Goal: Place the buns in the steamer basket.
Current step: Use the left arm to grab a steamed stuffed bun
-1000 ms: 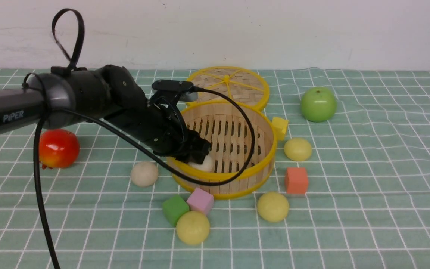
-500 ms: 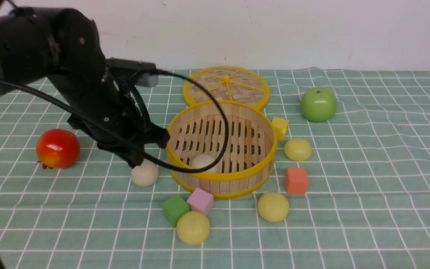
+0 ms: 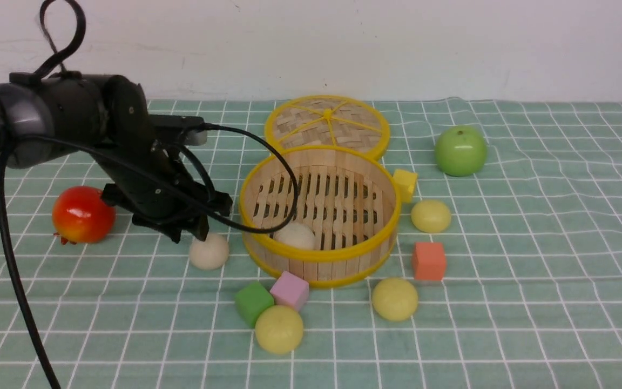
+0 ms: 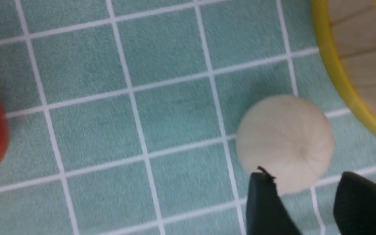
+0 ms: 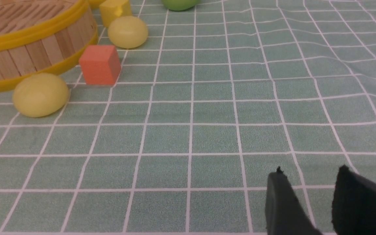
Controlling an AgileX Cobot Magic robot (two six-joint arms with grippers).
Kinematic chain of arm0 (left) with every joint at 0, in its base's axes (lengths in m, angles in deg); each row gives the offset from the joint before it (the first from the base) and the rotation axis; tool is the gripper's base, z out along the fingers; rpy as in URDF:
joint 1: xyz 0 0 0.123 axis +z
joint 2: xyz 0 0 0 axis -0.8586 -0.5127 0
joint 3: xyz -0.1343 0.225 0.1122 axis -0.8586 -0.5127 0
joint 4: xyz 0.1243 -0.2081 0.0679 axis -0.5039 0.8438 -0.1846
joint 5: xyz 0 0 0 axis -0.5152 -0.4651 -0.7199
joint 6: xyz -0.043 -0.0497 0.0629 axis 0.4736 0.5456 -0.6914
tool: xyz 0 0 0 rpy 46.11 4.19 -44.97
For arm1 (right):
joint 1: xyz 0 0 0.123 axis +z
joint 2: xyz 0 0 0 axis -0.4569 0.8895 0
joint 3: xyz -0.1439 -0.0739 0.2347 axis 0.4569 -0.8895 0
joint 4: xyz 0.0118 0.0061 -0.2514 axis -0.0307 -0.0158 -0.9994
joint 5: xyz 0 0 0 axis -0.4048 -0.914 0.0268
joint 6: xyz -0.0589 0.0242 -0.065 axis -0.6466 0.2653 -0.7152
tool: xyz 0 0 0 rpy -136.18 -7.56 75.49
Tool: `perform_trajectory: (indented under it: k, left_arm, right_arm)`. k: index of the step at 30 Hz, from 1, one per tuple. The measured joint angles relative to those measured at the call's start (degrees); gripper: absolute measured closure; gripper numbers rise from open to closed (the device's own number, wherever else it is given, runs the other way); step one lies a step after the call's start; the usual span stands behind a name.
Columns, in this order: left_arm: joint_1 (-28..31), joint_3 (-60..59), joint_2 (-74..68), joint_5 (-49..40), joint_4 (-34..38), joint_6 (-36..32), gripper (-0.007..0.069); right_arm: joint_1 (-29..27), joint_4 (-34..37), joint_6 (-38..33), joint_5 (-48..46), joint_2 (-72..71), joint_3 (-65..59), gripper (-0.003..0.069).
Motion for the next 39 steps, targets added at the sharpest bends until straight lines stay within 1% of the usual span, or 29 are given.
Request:
perform_trajectory:
  k: [2,6,7,9,10,13,19,22,25,35,37,39]
  left_arm:
    - [0.1,0.0,-0.8,0.3,1.8,-0.2,0.0288]
    - [0.1,0.0,-1.9,0.4,5.6,-2.2,0.0281]
    - [0.1,0.0,-2.0,0.5,7.0,-4.3,0.0281]
    - [0.1,0.0,-2.0,0.7,7.7,-5.9,0.0281]
    - [0.1,0.0,-2.0,1.3,8.3,-8.3,0.0281]
    - [0.1,0.0,-2.0,2.4,8.4,-9.5,0.0286]
    - [0.1,0.0,-2.0,3.6,7.7,-10.2,0.0321]
    - [0.1,0.0,-2.6,4.9,5.1,-10.2,0.0342]
    - [0.1,0.0,-3.4,5.6,3.7,-10.2,0.0346]
    - [0.1,0.0,-5.3,6.4,5.4,-10.2,0.0346]
    - [0.1,0.0,-6.1,6.9,5.4,-10.2,0.0358]
    - [0.1,0.0,-6.5,6.9,5.4,-10.2,0.0405]
  right_arm:
    - [0.0,0.0,0.0,0.0,0.0,0.0,0.0419]
    - [0.0,0.0,0.0,0.0,0.0,0.0,0.0419]
    - [0.0,0.0,0.0,0.0,0.0,0.0,0.0419]
    - [0.0,0.0,0.0,0.0,0.0,0.0,0.0419]
    - [0.0,0.0,0.0,0.0,0.0,0.0,0.0419]
    - [0.0,0.0,0.0,0.0,0.0,0.0,0.0419]
    - [0.0,0.0,0.0,0.0,0.0,0.0,0.0419]
    - [0.0,0.0,0.0,0.0,0.0,0.0,0.0419]
    - [0.0,0.0,0.0,0.0,0.0,0.0,0.0419]
    - [0.0,0.0,0.0,0.0,0.0,0.0,0.0419]
    - [0.0,0.0,0.0,0.0,0.0,0.0,0.0419]
    - [0.0,0.0,0.0,0.0,0.0,0.0,0.0419]
